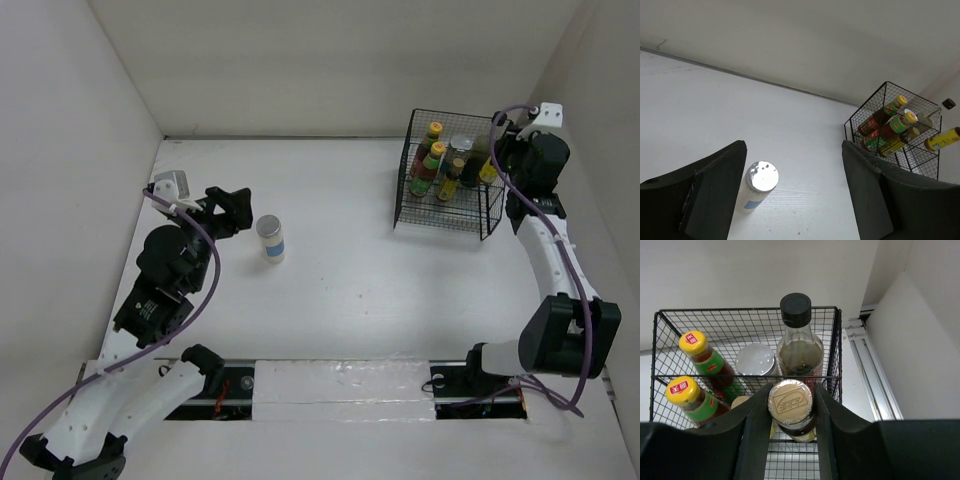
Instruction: Organize the condiment bottles
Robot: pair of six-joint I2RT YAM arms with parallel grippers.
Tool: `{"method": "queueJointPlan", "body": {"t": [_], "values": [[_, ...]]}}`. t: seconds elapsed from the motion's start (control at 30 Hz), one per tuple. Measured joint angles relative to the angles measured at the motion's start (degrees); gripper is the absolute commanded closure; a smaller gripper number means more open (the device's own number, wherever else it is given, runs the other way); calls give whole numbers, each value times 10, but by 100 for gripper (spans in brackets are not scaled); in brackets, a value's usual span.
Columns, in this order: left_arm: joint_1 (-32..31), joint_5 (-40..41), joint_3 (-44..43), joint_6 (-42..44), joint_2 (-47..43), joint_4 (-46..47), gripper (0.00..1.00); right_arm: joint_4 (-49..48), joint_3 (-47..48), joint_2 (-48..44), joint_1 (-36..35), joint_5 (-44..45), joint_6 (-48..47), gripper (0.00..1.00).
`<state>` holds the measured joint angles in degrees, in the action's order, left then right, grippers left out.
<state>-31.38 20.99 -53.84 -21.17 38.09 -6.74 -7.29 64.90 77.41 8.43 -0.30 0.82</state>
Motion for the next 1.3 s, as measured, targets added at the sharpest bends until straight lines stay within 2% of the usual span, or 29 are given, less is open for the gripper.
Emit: {"method": "queueJointPlan", "body": {"t": [0.53, 1.1, 1.2, 1.3], "values": [[0, 0, 0, 0, 12, 0, 27, -43, 20, 73, 6, -23, 7, 79], [0, 0, 0, 0, 13, 0, 27, -69, -17, 164, 5, -16, 25, 81], [0, 0, 0, 0, 13, 0, 27, -73, -20, 165, 4, -11, 27, 77], [0, 0, 0, 0, 13, 0, 27, -73, -20, 167, 2, -5, 27, 64]]}}
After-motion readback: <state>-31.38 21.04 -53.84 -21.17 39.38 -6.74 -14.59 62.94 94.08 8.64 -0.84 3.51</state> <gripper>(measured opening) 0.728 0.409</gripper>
